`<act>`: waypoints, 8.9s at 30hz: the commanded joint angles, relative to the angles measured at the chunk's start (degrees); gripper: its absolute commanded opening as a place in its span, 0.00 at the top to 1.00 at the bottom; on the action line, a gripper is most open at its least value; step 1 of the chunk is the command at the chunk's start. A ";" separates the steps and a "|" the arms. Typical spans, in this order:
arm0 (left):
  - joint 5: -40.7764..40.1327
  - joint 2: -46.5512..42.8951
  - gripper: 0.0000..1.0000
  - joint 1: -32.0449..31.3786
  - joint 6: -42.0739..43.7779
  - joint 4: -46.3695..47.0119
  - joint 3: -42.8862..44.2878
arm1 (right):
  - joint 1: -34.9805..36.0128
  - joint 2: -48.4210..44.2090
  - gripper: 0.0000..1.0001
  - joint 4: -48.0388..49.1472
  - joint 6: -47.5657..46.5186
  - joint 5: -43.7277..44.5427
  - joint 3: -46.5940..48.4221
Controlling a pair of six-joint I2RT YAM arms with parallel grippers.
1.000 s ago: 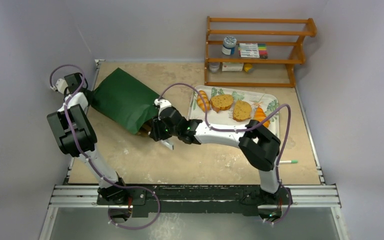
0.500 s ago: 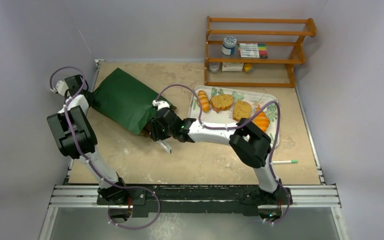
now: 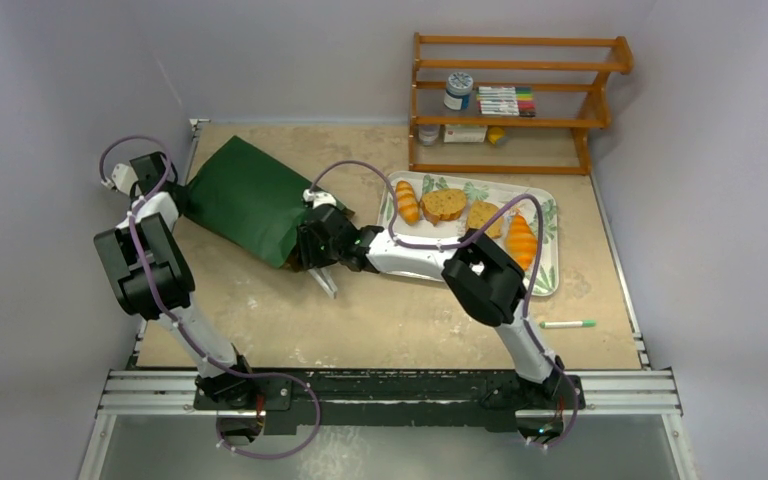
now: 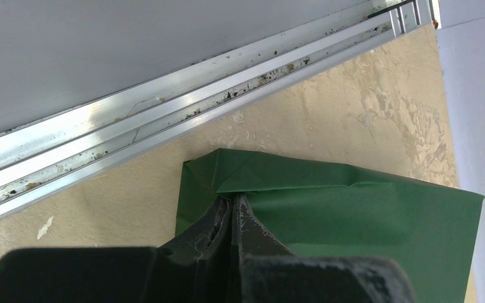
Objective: Take the fake bread out of the paper bag
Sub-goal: Take out the fake bread from the paper bag, then place the fake bread in the container, then adjust the paper bag at the center of the board, then place the clamp on the paper bag.
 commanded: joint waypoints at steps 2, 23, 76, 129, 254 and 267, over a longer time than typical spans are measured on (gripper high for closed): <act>0.43 -2.30 1.00 0.34 -0.09 1.42 -2.17 | -2.37 2.11 0.52 1.09 -1.11 -0.98 5.80; -2.82 -1.19 1.00 0.34 -4.62 3.03 -2.83 | -4.56 1.72 0.89 -1.40 -4.96 -3.05 7.50; -19.77 -2.20 1.00 -9.83 -14.92 -8.23 0.65 | -1.00 -64.65 0.97 -45.76 21.87 24.52 -27.20; -8.14 -4.00 1.00 -3.73 -4.77 -5.00 -1.12 | -0.78 -73.43 0.53 -36.80 31.17 16.57 -51.73; -19.69 -58.03 0.49 -16.14 -8.76 -28.53 -14.47 | -2.93 -15.29 0.59 -2.65 -7.66 9.89 -5.50; -19.66 -62.57 0.51 -16.39 -7.71 -30.61 -18.35 | -3.01 -1.92 0.56 7.17 -7.61 12.70 -0.33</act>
